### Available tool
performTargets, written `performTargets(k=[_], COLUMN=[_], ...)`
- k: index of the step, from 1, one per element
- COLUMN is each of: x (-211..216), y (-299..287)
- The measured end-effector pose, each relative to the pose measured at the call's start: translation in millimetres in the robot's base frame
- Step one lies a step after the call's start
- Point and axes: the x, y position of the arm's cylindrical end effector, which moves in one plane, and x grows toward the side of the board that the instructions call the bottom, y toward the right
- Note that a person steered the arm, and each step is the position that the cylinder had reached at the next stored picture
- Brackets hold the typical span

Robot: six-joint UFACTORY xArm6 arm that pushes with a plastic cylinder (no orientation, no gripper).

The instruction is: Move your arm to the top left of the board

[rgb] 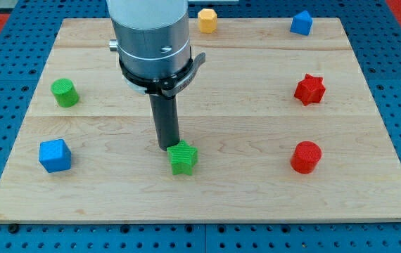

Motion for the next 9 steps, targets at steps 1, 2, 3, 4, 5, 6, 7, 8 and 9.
performTargets(k=[1,2,3,4,5,6,7,8,9], x=[0.0,0.0,-21.2,-54.5,-95.7,-117.9,-149.6,-197.1,-250.5], y=[-1.3,-5.7,-20.1,-45.3,-73.2,-101.1,-136.4,-174.1,-206.7])
